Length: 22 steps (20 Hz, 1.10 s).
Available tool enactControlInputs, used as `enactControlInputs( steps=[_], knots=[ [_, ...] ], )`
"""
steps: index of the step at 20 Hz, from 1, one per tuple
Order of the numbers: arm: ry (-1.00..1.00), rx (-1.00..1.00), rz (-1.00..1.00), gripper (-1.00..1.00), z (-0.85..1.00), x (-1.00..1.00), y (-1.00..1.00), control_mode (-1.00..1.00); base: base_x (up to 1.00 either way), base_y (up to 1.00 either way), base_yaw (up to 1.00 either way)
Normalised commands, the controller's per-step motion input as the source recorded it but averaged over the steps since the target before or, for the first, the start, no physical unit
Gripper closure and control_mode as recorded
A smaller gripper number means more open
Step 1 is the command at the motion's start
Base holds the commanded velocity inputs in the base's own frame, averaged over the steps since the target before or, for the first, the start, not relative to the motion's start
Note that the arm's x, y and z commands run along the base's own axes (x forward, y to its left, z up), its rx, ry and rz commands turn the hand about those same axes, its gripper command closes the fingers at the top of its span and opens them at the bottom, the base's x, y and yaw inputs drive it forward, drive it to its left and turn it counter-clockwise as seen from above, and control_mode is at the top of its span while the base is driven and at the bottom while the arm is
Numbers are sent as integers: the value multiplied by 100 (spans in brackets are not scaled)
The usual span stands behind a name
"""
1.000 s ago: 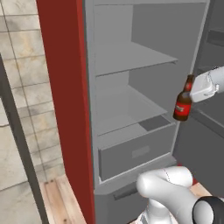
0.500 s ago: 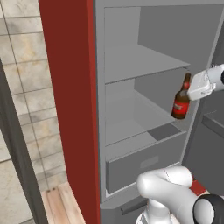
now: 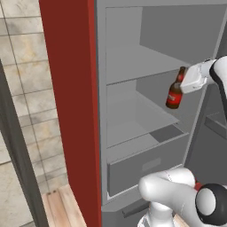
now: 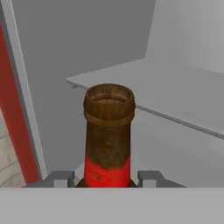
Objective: Place the liquor and beer on the top shelf of the fridge to keep them out of children's reach, and place the avocado on lower shelves for easy access.
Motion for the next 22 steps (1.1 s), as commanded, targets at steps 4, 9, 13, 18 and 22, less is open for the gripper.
enactControlInputs(
  steps=[4, 9, 13, 18, 22],
  knots=[
    [-9, 0, 1, 100, 66, 31, 0, -100, 0, 0, 0],
    [-10, 0, 1, 100, 66, 39, -2, -100, 0, 0, 0],
    [-5, 0, 1, 100, 36, 49, -19, -100, 0, 0, 0],
    [0, 0, 0, 100, 8, 63, -17, -100, 0, 0, 0],
    [0, -1, 0, 100, 0, 68, -10, -100, 0, 0, 0]
  ],
)
